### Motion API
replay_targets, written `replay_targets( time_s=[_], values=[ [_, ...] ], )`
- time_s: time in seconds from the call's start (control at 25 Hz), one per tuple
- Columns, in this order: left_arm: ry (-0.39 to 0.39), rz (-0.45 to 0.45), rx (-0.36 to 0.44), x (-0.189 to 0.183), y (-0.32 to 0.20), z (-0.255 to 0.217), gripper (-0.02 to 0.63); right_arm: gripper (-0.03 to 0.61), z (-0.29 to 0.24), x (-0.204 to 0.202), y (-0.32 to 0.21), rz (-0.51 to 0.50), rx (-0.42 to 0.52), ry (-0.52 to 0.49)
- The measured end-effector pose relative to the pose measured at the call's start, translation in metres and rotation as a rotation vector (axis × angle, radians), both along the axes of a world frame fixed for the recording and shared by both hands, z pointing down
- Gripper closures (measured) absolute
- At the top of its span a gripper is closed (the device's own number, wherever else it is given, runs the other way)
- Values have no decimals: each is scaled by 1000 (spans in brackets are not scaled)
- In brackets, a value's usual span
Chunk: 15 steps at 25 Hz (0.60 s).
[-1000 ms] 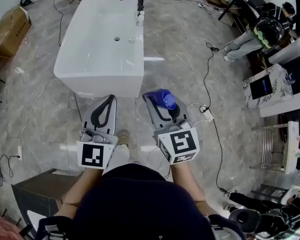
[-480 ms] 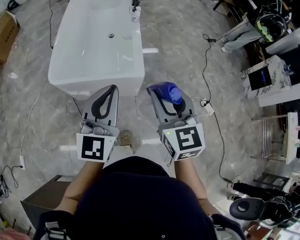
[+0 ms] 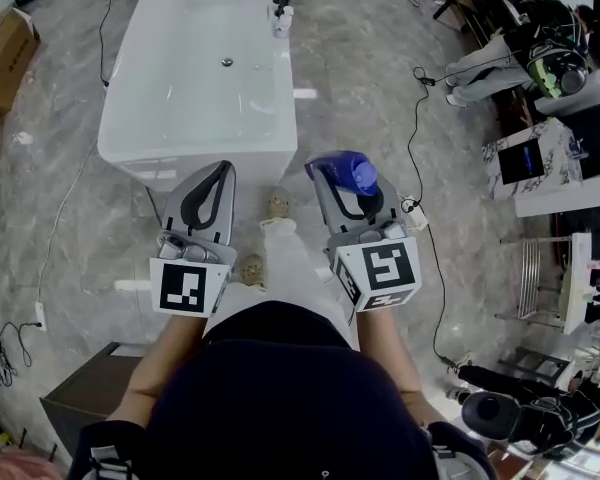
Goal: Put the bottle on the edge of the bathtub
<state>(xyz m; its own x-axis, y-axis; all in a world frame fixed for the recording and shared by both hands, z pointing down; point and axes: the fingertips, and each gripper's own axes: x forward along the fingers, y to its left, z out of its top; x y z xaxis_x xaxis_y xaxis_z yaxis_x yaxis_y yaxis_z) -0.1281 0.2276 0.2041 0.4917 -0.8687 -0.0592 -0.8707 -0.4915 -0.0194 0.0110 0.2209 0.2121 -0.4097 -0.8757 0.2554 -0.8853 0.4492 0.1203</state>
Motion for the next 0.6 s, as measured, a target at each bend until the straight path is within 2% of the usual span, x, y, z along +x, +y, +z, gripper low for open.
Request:
replay_targets(
  time_s=[0.32,0.6],
  values=[
    [-12,-47,4,-17,-36,1,611,423,-5,-18,-50,-49,27,1],
    [-36,-53,0,-11,-100,5,611,423,7,-13,-117,-59,13,-5]
  ],
)
